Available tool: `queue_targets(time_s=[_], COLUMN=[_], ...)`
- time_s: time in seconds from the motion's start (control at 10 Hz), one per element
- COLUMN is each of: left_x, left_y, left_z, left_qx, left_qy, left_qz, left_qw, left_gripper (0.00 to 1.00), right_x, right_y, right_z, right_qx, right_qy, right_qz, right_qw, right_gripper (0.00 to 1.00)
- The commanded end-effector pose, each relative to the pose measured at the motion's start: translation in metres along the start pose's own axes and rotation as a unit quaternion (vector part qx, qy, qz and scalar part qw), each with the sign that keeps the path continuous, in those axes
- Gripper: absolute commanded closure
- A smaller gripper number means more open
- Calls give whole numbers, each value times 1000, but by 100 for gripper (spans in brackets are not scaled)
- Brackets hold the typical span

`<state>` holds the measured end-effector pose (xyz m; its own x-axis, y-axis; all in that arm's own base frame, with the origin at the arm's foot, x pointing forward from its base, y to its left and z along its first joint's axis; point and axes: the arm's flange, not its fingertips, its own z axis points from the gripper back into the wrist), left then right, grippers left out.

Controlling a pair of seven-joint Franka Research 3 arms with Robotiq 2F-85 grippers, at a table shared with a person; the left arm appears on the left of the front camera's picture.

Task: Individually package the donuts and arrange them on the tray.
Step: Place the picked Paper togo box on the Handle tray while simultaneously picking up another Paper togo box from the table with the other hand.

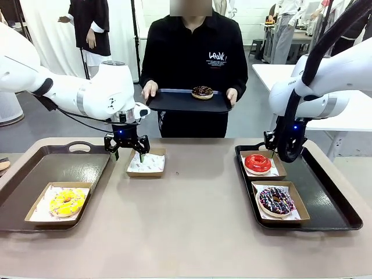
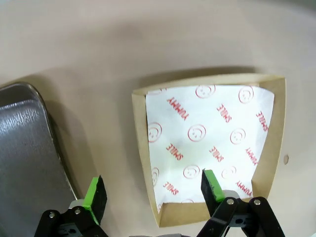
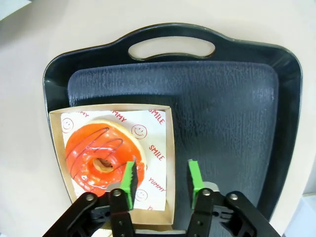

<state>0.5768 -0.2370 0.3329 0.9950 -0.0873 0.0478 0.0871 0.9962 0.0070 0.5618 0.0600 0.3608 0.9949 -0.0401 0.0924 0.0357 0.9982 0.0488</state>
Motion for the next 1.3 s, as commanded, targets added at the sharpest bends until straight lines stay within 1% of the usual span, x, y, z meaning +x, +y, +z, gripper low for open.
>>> queue_targets(time_s=[0.0,0.1,0.2,0.3,0.4,0.5,0.6,1.2], left_x=[4,4,4,4,4,4,4,2], left_y=[0,0,0,0,0,1,0,2], left_z=[-11,-11,-10,-9,-10,-11,-11,-9], left_qx=[-8,-8,-7,-7,-4,-3,-3,2], left_qy=[-21,-20,-20,-21,-20,-16,-15,-10], left_qz=[25,25,26,26,27,30,31,39], left_qw=[999,999,999,999,999,999,999,999], left_gripper=[58,59,100,100,74,84,100,100], right_x=[5,5,5,6,6,6,6,5], right_y=[2,2,2,2,2,2,2,0], right_z=[-2,-2,-2,-1,-1,-2,-2,-1], right_qx=[-5,-5,-4,-2,0,1,2,9], right_qy=[-8,-8,-9,-9,-8,-6,-5,0], right_qz=[10,10,10,10,10,10,10,7], right_qw=[1000,1000,1000,1000,1000,1000,1000,1000], right_gripper=[4,0,0,0,0,0,0,0])
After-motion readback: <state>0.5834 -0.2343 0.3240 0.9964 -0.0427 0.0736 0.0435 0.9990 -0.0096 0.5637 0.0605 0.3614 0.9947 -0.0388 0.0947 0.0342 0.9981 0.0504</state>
